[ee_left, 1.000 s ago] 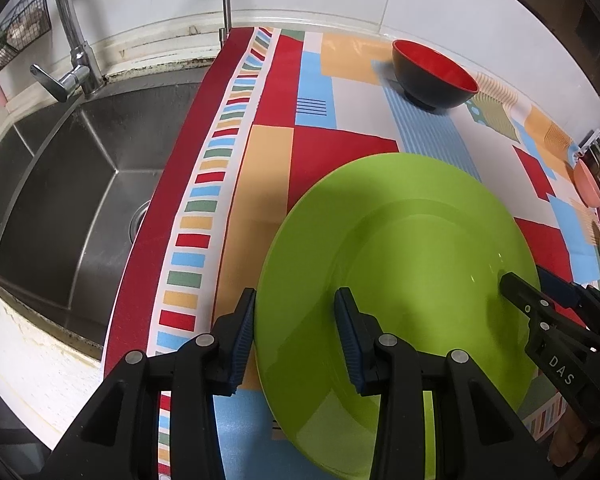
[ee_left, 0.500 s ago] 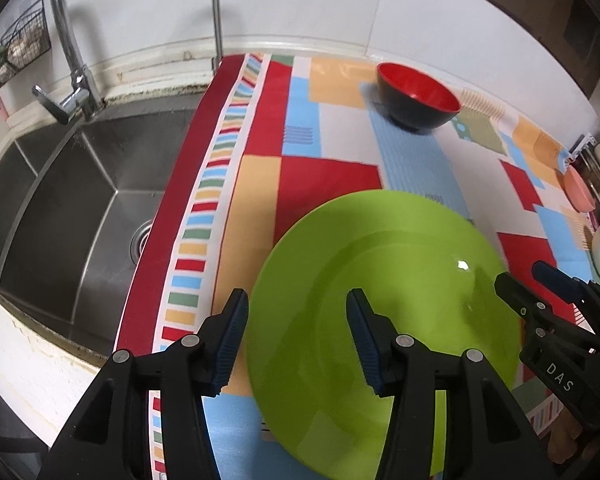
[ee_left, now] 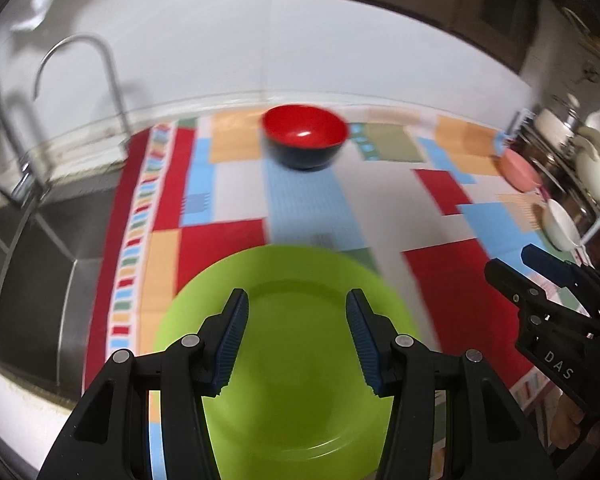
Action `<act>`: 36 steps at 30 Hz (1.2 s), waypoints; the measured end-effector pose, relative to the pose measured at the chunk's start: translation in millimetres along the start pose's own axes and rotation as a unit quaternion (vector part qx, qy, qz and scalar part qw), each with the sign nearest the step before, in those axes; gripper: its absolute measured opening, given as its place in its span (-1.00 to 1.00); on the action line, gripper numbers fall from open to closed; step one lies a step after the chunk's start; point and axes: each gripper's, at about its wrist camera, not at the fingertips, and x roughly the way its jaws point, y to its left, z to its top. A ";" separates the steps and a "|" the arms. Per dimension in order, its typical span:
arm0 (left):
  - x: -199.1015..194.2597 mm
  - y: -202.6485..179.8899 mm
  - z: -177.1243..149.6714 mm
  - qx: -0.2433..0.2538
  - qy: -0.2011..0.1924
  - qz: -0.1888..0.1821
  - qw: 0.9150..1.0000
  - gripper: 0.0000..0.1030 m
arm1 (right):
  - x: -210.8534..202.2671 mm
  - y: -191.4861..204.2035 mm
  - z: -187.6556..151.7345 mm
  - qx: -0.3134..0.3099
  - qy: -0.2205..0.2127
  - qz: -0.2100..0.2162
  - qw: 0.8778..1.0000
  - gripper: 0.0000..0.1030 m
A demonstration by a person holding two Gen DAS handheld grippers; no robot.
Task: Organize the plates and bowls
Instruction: 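Move both grippers to the rim of the white bowl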
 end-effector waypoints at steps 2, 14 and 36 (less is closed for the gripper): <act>-1.3 -15.4 6.6 0.013 -0.008 -0.010 1.000 -0.03 | -8.1 -13.3 0.4 0.009 -0.010 -0.008 1.000 0.09; 5.1 -111.8 39.5 0.091 -0.033 -0.063 0.993 -0.03 | -39.9 -101.3 0.4 0.072 -0.046 -0.065 0.994 0.09; 39.0 -309.7 84.2 0.208 -0.049 -0.164 0.963 -0.03 | -68.4 -279.0 -17.0 0.178 -0.064 -0.187 0.964 0.09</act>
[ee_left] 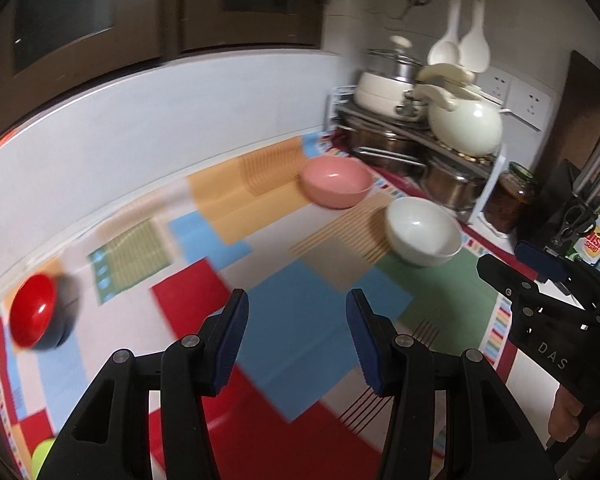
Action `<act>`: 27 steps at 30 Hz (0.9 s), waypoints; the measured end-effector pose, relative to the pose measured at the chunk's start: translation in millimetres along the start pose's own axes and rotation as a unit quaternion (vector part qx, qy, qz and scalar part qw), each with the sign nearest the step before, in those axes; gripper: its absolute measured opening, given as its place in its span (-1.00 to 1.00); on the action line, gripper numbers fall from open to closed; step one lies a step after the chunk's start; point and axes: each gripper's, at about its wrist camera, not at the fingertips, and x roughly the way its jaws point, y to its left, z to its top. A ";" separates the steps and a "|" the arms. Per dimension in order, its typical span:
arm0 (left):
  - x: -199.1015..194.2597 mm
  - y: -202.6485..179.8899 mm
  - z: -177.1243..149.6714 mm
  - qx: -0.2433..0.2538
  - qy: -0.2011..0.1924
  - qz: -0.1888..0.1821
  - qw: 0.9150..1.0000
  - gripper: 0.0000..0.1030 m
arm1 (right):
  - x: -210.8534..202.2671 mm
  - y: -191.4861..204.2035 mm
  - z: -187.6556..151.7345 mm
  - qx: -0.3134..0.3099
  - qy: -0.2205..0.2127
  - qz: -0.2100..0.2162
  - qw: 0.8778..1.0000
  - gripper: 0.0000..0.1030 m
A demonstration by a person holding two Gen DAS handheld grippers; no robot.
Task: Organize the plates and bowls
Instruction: 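Move both grippers to the rim of the white bowl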
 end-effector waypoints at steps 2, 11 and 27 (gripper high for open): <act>8.3 -11.6 10.0 0.009 0.000 -0.008 1.000 -0.03 | 3.4 -12.5 3.7 0.008 -0.002 -0.009 1.000 0.09; 61.8 -53.3 47.1 0.036 0.015 -0.047 0.998 -0.03 | 33.1 -71.0 23.0 0.051 -0.005 -0.052 0.997 0.09; 168.1 -94.5 75.0 0.065 0.065 -0.072 0.993 -0.03 | 116.3 -128.1 21.4 0.106 0.041 -0.082 0.990 0.09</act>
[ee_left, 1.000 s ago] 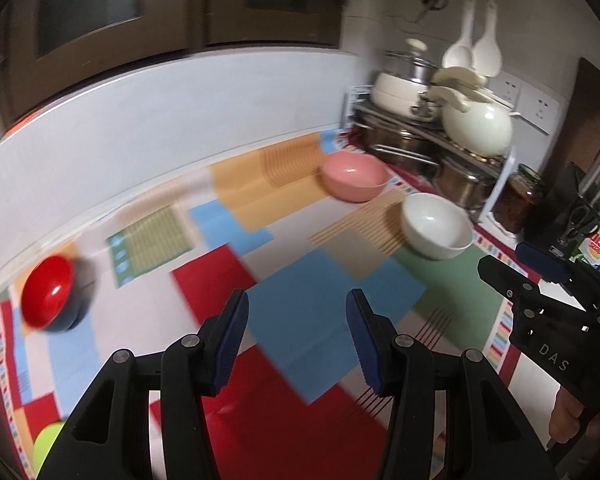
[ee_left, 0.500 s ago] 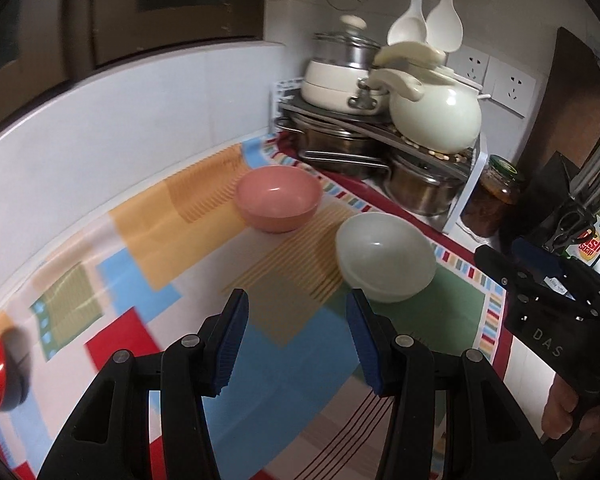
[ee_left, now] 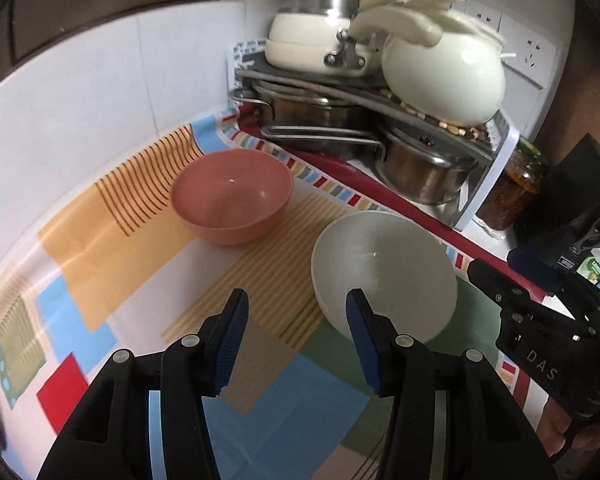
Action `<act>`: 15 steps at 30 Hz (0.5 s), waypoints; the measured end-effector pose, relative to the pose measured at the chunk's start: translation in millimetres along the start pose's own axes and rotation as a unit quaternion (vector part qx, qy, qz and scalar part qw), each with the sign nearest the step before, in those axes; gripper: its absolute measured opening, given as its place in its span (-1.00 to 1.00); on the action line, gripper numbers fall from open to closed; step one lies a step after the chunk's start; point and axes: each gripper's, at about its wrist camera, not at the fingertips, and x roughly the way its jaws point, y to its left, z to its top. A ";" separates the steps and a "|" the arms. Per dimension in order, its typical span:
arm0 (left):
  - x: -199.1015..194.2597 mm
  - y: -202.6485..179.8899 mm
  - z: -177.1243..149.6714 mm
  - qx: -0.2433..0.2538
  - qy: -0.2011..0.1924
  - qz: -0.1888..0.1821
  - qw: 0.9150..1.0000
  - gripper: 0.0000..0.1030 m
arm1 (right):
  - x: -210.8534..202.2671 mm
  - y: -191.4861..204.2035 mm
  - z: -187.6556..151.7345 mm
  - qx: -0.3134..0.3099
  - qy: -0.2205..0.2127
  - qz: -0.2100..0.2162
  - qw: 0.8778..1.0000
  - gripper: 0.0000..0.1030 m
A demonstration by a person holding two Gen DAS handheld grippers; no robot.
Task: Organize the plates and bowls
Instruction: 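Move both grippers to the rim of the white bowl, then close both grippers on the white bowl's rim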
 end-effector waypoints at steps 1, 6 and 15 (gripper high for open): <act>4.6 -1.4 0.7 0.001 0.002 -0.002 1.000 -0.03 | 5.7 -2.1 0.2 0.003 0.004 0.001 1.000 0.09; 30.0 -8.3 1.3 0.010 0.022 -0.003 1.000 -0.03 | 26.9 -5.8 -1.5 0.014 0.022 0.005 1.000 0.09; 61.9 -16.2 1.5 0.019 0.047 -0.001 0.999 -0.10 | 51.1 -5.5 -2.7 0.017 0.043 0.009 0.999 0.07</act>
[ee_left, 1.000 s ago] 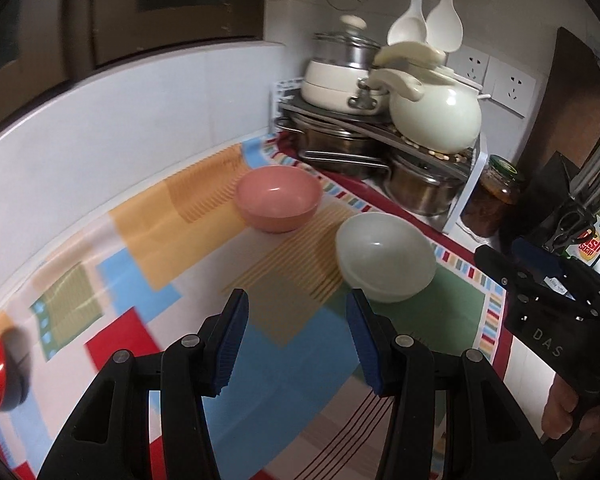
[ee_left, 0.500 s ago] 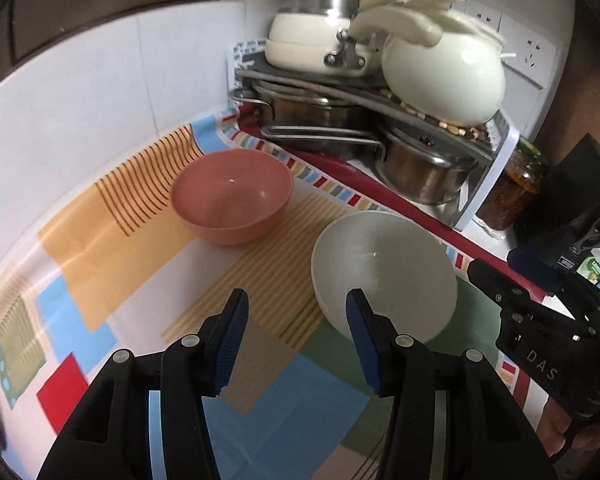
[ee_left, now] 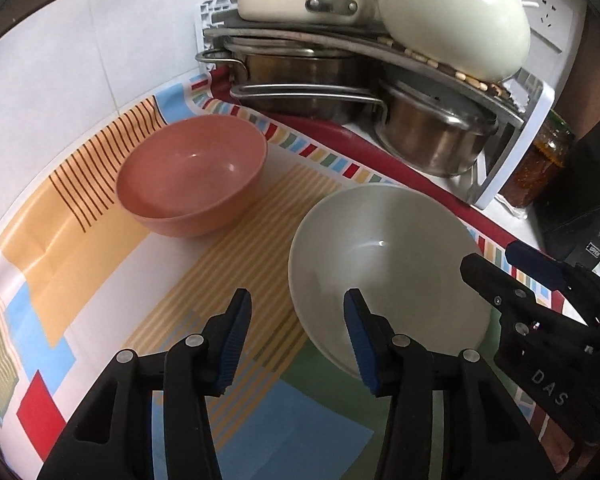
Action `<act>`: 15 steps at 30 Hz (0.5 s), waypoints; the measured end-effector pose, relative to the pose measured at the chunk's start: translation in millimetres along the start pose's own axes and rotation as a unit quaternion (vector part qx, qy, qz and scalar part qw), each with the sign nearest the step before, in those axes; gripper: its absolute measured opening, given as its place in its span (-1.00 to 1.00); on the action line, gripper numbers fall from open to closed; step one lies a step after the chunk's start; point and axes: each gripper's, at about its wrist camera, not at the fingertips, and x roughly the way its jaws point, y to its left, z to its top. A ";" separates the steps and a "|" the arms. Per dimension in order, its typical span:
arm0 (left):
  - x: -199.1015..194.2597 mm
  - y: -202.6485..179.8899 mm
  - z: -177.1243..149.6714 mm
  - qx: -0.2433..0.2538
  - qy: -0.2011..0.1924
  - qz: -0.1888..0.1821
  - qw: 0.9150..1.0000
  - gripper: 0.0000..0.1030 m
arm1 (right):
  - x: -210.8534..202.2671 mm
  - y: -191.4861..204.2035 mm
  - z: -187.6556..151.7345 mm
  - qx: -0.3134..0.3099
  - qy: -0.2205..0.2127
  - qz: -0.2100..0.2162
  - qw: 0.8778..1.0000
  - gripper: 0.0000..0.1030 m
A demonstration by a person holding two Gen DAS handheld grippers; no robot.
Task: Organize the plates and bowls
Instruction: 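Close both grippers on the white bowl's rim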
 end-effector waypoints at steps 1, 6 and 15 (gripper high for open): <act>2.1 -0.5 0.7 0.000 0.001 0.000 1.000 -0.12 | 1.7 0.4 0.2 0.000 0.001 0.001 1.000 0.07; 14.2 -2.0 4.0 -0.003 0.013 -0.006 1.000 -0.24 | 8.3 1.7 0.8 -0.004 0.006 0.000 1.000 -0.07; 26.6 -3.7 7.7 -0.010 0.031 -0.019 0.999 -0.65 | 15.4 7.0 0.1 -0.014 0.016 0.001 1.000 -0.39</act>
